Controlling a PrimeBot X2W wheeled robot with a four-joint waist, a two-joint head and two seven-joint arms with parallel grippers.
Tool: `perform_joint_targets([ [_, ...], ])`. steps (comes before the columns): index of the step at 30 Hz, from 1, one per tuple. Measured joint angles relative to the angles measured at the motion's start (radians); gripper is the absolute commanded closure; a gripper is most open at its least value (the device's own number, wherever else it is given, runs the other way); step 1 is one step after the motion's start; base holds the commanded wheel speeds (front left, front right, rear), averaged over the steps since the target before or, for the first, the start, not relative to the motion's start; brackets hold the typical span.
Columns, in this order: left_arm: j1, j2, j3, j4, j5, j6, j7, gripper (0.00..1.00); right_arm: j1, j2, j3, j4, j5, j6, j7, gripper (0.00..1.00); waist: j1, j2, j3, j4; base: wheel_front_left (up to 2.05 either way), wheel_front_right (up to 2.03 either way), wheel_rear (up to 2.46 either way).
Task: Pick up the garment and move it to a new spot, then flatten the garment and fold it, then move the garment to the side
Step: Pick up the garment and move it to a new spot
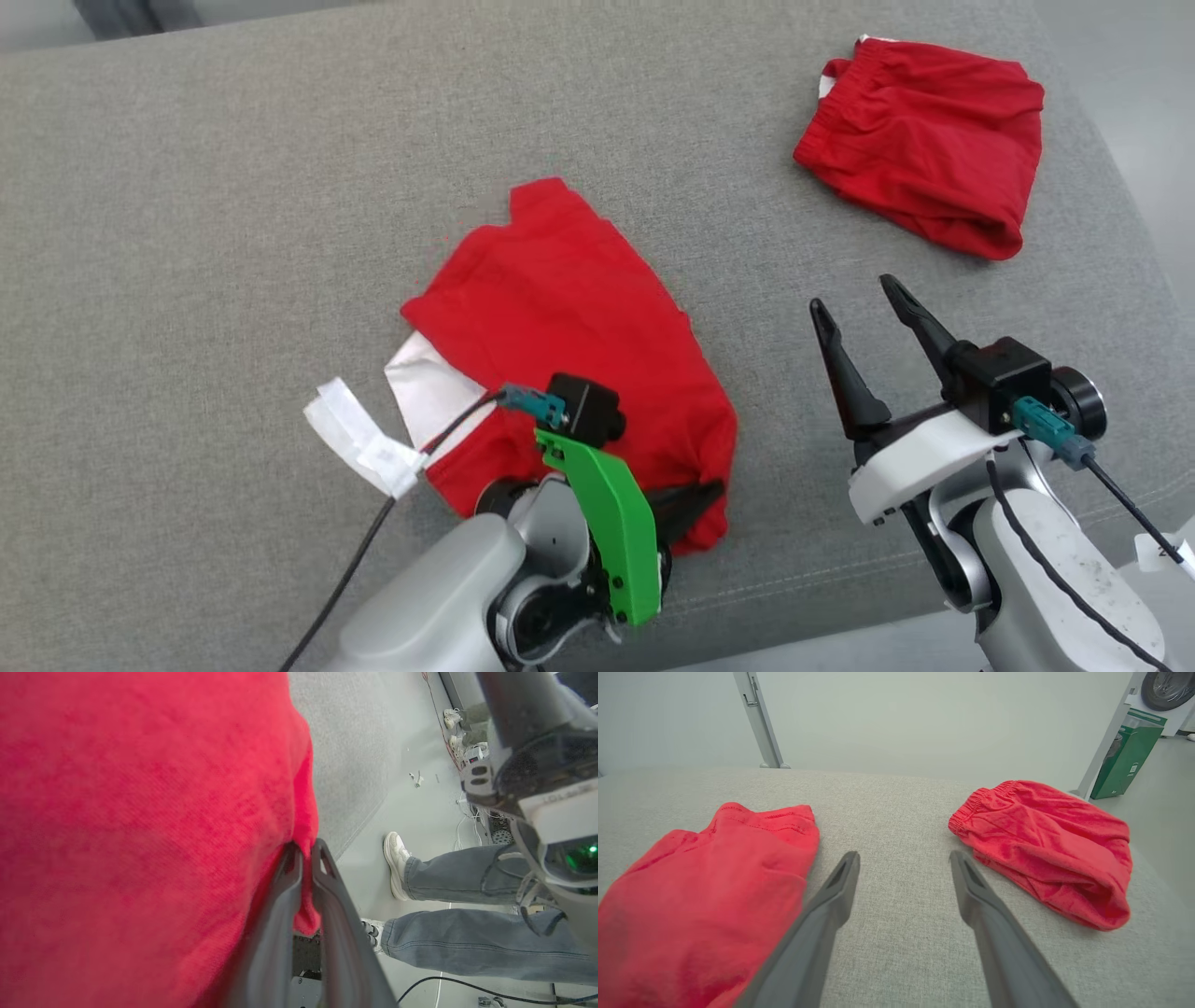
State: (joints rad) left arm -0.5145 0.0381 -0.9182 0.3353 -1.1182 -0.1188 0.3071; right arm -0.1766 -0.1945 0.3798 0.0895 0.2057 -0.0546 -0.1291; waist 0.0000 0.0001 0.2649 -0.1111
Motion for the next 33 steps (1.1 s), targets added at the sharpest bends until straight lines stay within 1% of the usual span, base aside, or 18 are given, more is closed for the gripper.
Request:
perform_joint_targets([
  [3,0.041,0.003,-0.039,-0.002,0.008,0.000,0.000,1.00,0.012,-0.005,-0.022,0.014,0.009,-0.009,-0.012,0.00,0.0000,0.0000,-0.020,-0.009,0.00,0.00,0.00],
  [5,0.061,0.005,-0.056,0.015,0.042,0.000,0.000,1.00,0.028,-0.012,-0.035,0.023,0.016,-0.011,-0.016,0.00,0.0000,0.0000,-0.031,-0.008,0.00,0.00,0.00],
  [8,0.089,0.004,-0.061,0.057,0.100,0.005,0.000,1.00,0.049,-0.022,-0.044,0.038,0.018,-0.018,-0.021,0.00,0.0000,0.0000,-0.041,0.007,0.00,0.00,0.00],
  [12,0.138,0.024,-0.064,0.072,0.121,0.015,-0.002,1.00,0.055,-0.025,-0.046,0.047,0.020,-0.018,-0.029,0.00,0.0000,0.0000,-0.053,0.037,0.00,0.00,0.00],
  [17,0.166,0.102,-0.056,0.041,0.149,0.026,-0.022,1.00,0.065,-0.026,-0.046,0.052,0.023,-0.018,-0.035,0.00,0.0000,0.0000,-0.070,0.083,0.00,0.00,0.00],
  [22,0.189,0.167,0.006,-0.003,0.144,0.053,-0.052,1.00,0.077,-0.027,-0.045,0.061,0.025,-0.018,-0.037,0.00,0.0000,0.0000,-0.088,0.132,0.00,0.00,0.00],
  [26,0.200,0.225,0.083,-0.034,0.127,0.090,-0.092,1.00,0.087,-0.026,-0.037,0.065,0.025,-0.017,-0.037,0.00,0.0000,-0.0001,-0.103,0.169,0.00,0.00,0.00],
  [27,0.202,0.255,0.116,-0.045,0.128,0.109,-0.115,1.00,0.087,-0.025,-0.033,0.065,0.025,-0.017,-0.037,0.00,0.0000,0.0000,-0.109,0.186,0.00,0.00,0.00],
  [31,0.195,0.332,0.198,-0.058,0.162,0.171,-0.186,1.00,0.087,-0.024,-0.022,0.065,0.025,-0.016,-0.037,0.00,-0.0001,-0.0001,-0.120,0.213,0.00,0.00,0.00],
  [33,0.174,0.361,0.233,-0.061,0.175,0.195,-0.215,1.00,0.087,-0.024,-0.021,0.066,0.025,-0.016,-0.037,0.00,0.0000,-0.0001,-0.123,0.224,0.00,0.00,0.00],
])
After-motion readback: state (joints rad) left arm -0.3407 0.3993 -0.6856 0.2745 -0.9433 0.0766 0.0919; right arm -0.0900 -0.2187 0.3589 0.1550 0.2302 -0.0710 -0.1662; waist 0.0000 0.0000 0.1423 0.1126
